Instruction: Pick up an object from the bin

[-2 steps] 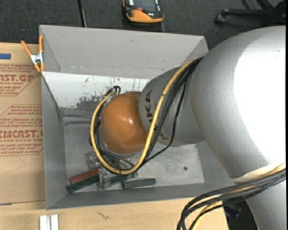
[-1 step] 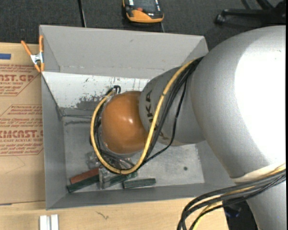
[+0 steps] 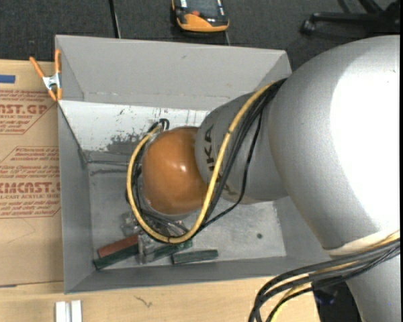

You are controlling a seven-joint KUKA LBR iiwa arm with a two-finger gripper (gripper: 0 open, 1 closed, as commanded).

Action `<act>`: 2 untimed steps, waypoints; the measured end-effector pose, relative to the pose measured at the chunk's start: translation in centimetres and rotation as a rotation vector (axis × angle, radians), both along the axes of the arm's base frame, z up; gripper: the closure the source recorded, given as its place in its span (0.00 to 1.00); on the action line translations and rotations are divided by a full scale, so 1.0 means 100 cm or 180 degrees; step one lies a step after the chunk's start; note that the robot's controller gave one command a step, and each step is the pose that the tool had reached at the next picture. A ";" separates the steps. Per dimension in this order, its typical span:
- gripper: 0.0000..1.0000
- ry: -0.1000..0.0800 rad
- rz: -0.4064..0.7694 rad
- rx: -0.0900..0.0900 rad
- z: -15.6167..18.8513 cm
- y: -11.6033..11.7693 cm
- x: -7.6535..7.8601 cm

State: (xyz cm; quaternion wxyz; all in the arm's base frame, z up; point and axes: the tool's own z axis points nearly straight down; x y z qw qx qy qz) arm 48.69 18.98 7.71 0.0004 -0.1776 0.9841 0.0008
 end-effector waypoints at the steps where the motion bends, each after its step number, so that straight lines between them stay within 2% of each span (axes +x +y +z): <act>1: 1.00 -0.0003 0.0001 0.0001 0.002 0.000 0.000; 2: 1.00 0.0002 0.0000 -0.0002 0.006 0.000 0.000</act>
Offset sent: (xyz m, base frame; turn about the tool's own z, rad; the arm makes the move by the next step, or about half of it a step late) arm -0.0001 -0.0001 0.0277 0.0000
